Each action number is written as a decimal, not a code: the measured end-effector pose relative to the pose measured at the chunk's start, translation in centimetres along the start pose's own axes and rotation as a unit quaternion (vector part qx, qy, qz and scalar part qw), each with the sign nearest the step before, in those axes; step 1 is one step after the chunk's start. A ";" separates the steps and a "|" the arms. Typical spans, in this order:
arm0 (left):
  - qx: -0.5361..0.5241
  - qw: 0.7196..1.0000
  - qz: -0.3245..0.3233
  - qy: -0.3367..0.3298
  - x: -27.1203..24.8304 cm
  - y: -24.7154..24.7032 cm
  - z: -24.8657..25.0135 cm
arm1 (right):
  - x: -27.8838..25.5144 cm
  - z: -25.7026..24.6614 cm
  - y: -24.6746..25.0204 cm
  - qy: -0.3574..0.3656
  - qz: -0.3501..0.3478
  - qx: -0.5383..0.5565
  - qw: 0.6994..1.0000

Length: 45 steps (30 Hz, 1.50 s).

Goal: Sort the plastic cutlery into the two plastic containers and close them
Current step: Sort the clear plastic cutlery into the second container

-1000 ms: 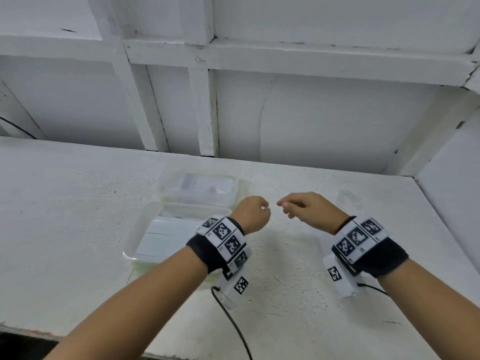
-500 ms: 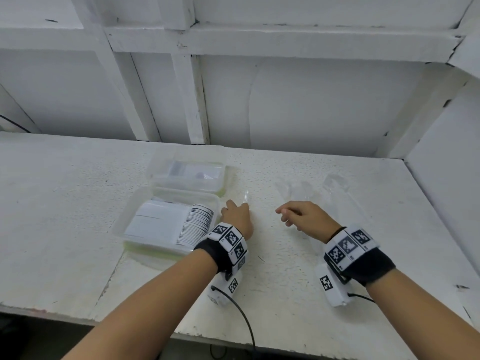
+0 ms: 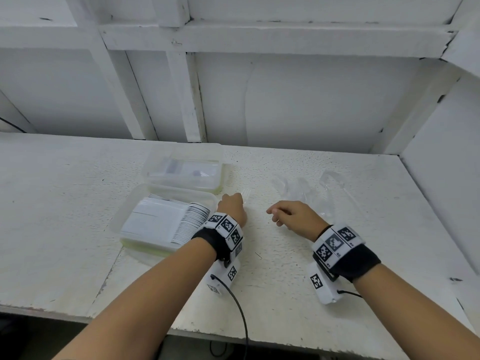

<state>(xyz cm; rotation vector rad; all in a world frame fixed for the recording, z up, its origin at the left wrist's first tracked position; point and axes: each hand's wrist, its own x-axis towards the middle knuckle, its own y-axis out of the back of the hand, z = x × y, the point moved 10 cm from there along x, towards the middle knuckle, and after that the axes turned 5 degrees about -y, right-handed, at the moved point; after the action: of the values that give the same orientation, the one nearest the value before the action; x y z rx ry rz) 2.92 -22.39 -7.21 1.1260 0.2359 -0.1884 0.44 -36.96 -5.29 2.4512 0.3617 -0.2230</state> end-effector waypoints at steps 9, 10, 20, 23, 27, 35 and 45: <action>-0.179 0.979 0.094 -0.037 -0.8 2.7 1.7 | -0.3 0.2 1.2 -0.010 0.035 0.013 0.999; -0.223 0.969 0.100 -0.038 -1.1 3.0 1.5 | -0.3 0.1 1.4 -0.014 0.042 0.012 0.999; -0.417 0.898 0.137 -0.035 -2.7 8.0 -2.1 | 3.5 -3.3 -5.4 -0.059 -0.042 -0.216 0.974; -0.442 0.887 0.133 -0.026 -2.9 8.3 -3.2 | 4.2 -4.0 -7.5 -0.077 -0.063 -0.293 0.951; -0.457 0.879 0.136 0.004 -4.0 8.0 -4.5 | 4.5 -3.1 -7.3 -0.127 -0.061 -0.276 0.951; -0.301 0.953 0.027 0.003 -4.9 1.9 -1.1 | 1.3 0.8 -3.1 -0.227 0.033 0.092 0.969; -0.185 0.982 -0.001 0.040 -6.2 -2.5 -0.6 | -2.7 3.6 -0.4 -0.204 0.054 0.137 0.968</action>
<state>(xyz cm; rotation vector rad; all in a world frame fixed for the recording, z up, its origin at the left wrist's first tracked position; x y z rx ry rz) -3.77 -22.70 -7.95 0.7642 0.3298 -0.0959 -2.47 -39.45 -7.64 2.5984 0.0155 -0.7609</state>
